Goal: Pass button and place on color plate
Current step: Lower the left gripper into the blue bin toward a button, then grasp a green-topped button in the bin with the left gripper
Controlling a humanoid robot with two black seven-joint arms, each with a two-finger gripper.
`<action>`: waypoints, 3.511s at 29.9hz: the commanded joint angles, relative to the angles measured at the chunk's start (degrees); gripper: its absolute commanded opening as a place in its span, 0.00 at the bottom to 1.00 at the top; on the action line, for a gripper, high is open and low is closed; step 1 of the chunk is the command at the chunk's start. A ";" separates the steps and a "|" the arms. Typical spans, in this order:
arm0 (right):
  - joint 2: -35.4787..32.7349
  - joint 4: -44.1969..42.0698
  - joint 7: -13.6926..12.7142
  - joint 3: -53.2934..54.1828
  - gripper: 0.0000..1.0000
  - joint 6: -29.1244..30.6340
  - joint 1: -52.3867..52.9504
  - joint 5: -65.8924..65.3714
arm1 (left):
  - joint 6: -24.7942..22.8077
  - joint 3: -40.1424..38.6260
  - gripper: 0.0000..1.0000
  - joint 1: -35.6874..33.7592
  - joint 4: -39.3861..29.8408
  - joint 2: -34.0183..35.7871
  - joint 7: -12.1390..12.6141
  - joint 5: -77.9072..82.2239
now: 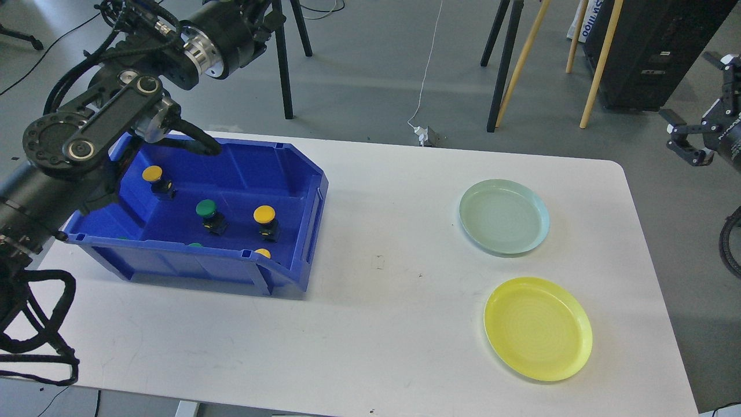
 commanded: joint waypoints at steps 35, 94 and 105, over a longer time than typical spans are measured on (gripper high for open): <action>-6.71 0.71 8.33 -9.23 0.99 0.00 0.38 -3.40 | -18.96 22.70 0.98 -7.46 -10.26 27.71 -12.94 16.86; -4.95 1.50 8.42 -9.49 0.98 -1.54 0.56 -9.29 | -18.96 36.06 0.90 2.91 29.20 1.26 -20.50 50.61; -4.95 1.59 8.42 -9.49 0.98 -1.54 0.38 -9.29 | -17.42 40.80 0.52 3.61 30.70 1.17 -22.26 50.00</action>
